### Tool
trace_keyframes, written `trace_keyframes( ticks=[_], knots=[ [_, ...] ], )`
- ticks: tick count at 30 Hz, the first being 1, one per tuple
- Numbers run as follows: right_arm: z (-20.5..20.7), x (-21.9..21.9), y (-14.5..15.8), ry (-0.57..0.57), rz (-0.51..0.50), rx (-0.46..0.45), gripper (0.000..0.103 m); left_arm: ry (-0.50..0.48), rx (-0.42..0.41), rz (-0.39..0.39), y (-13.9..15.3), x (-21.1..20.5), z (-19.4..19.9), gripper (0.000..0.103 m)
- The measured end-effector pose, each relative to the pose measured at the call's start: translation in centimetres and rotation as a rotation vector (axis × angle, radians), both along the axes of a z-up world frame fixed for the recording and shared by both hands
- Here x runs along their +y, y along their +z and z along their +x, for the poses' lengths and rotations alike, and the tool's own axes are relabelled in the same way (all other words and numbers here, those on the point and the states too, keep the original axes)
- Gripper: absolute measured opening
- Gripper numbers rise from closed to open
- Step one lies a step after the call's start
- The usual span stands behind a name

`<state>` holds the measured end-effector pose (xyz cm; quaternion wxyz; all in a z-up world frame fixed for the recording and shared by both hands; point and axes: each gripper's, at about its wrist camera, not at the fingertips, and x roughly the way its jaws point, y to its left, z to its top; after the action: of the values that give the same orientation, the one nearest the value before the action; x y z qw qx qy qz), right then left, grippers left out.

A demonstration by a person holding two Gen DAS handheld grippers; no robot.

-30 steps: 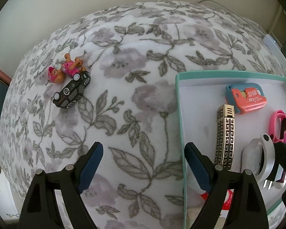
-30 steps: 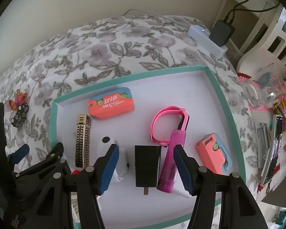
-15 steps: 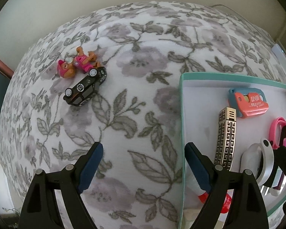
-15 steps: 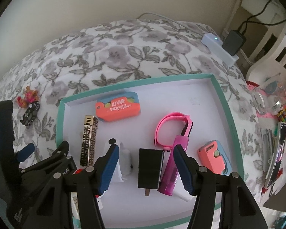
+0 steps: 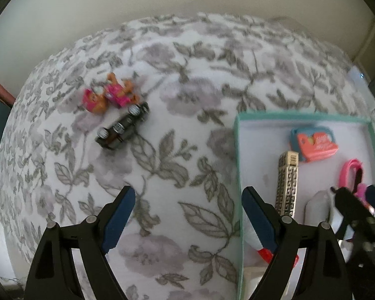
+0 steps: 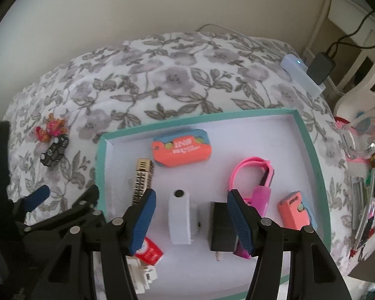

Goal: Organize rigid objects
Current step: 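Withdraw both tools from the tray toward the figurine and car, then grasp the pink figurine with the left tool while the right tool grasps the black car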

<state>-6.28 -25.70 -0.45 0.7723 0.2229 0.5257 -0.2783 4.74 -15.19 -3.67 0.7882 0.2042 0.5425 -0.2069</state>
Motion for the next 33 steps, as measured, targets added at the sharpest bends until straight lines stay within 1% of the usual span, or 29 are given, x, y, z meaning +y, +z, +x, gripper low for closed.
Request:
trace_keyframes(
  ticks=[3,7,9,12,15,16,18,20,23,25,29,33],
  knots=[
    [0.5,0.4,0.6,0.017,-0.015,-0.022,0.063,0.027,-0.042,-0.023,1.4,1.1,0.9,0.089],
    [1.4,1.1,1.3,0.039,-0.033,-0.042,0.063,0.099,-0.045,-0.064,2.4,3.3,2.9,0.089],
    [2.1,1.6,1.6,0.059,-0.021,-0.065,0.063,0.143,-0.042,-0.084,2.8,4.7,3.9,0.088],
    [3.4,2.6,2.0,0.096,0.016,-0.111,0.063,0.205,-0.021,-0.125,3.2,7.1,5.5,0.089],
    [5.2,3.9,2.1,0.142,0.049,-0.141,0.063,0.276,0.036,-0.182,2.8,9.7,7.7,0.088],
    [5.7,4.3,2.1,0.154,0.054,-0.147,0.063,0.290,0.048,-0.192,2.7,10.5,8.4,0.088],
    [7.2,5.2,1.7,0.187,0.069,-0.156,0.063,0.317,0.046,-0.178,2.3,11.9,9.7,0.088],
    [8.7,6.1,1.0,0.211,0.096,-0.155,0.063,0.329,0.045,-0.172,1.9,13.1,10.9,0.088],
    [11.0,7.1,-0.3,0.231,0.167,-0.162,0.063,0.341,0.056,-0.189,1.5,14.4,12.6,0.088],
    [12.8,7.5,-1.2,0.230,0.232,-0.180,0.063,0.344,0.058,-0.205,1.4,15.0,13.7,0.088],
    [15.5,8.1,-2.5,0.214,0.308,-0.205,0.063,0.342,0.055,-0.231,1.2,15.2,15.3,0.088],
    [17.6,8.3,-4.1,0.184,0.359,-0.194,0.063,0.322,0.065,-0.249,0.6,14.5,16.8,0.088]
  ],
)
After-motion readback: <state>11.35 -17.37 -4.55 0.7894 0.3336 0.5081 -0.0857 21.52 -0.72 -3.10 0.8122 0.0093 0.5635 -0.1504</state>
